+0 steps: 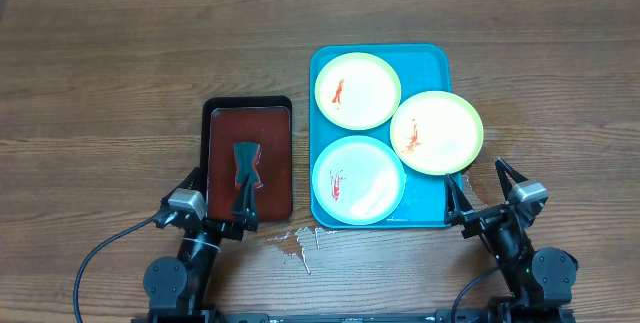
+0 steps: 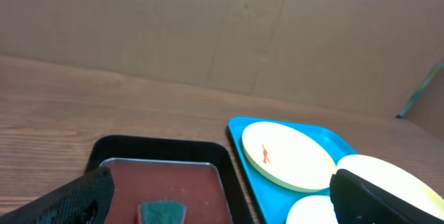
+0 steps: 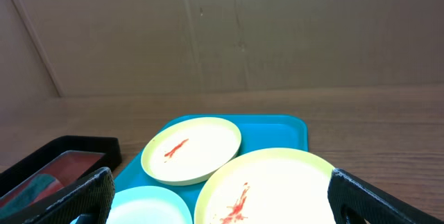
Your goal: Clean dirty plates on tray and stack at the side
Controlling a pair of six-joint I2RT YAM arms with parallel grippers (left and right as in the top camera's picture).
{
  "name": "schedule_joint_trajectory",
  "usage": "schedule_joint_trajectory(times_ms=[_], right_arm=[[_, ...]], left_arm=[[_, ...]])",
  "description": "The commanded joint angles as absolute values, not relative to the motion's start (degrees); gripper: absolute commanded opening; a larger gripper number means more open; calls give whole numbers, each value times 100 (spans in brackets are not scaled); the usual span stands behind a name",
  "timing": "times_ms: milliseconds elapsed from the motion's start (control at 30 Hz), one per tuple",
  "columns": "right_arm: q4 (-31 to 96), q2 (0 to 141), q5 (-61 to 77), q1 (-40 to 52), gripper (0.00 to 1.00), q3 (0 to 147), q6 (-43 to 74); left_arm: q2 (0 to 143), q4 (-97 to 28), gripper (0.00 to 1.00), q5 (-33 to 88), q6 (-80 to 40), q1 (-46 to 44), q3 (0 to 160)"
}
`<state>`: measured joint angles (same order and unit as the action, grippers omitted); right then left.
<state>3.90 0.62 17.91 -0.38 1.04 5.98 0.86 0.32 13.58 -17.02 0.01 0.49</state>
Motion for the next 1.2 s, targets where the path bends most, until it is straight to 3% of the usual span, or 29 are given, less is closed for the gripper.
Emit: schedule_joint_trajectory(times_ms=[0,133,367,767,1000,1167], right_arm=[[458,19,2008,-60,100,298,596],[873,49,2047,-60,100,836,596],[2119,858,2049,-60,100,2259,596],[4191,4165,2665,-60,100,5085,593],[4252,5212,4224,-60,100,5323,622],[4707,5959,3214,187,100,5321,1227]], left_arm=[[27,67,100,1533,-1994,-3,141],[32,-40,100,1527,-1997,-3,390],[770,-1409,100,1466,-1990,-3,1752],[4453,-4646,100,1678,-1927,-3,5452],[6169,-6447,100,1682,-1299,-3,6967],[6781,-6851,100,1944,-1288,-3,7116]])
